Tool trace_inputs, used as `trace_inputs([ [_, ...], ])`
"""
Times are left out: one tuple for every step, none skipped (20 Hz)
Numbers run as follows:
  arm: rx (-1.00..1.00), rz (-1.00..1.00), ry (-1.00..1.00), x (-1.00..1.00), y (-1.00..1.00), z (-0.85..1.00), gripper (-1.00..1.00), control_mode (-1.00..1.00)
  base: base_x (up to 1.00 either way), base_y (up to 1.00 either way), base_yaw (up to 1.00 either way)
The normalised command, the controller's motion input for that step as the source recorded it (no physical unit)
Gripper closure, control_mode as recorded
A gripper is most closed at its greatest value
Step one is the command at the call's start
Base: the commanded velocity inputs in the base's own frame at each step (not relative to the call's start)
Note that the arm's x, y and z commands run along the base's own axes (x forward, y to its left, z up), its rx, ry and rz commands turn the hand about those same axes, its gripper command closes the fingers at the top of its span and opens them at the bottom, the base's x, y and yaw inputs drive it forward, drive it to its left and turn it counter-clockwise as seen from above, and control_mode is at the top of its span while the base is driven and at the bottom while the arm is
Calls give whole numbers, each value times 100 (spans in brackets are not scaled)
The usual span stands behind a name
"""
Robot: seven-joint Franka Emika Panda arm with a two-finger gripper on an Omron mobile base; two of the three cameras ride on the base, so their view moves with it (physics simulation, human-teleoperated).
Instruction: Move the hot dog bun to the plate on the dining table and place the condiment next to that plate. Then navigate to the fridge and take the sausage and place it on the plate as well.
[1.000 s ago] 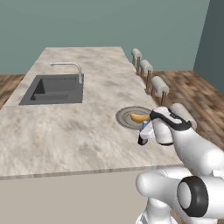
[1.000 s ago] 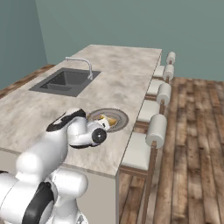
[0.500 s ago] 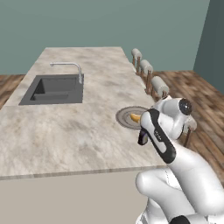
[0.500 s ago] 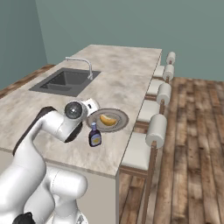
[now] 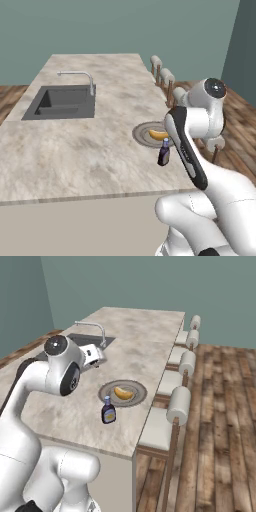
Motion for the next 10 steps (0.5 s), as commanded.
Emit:
trace_inputs([
  [0,-35,15,-71,0,59,-100,-100,0,0,0],
  [1,-41,15,-75,-12,31,-100,-100,0,0,0],
  [3,-41,13,-59,-19,28,-100,-100,0,0,0],
  [6,-38,10,-59,-10,22,-100,-100,0,0,0],
  [7,-37,6,-61,-7,17,-100,-100,0,0,0],
  [10,-33,1,-52,-10,19,-100,-100,0,0,0],
  [13,-30,1,-57,-24,13,-100,-100,0,0,0],
  [13,-30,3,-44,-24,16,-100,-100,0,0,0],
  [14,-29,1,-49,-12,16,-100,-100,0,0,0],
  [15,-28,5,-46,-24,19,-100,-100,0,0,0],
])
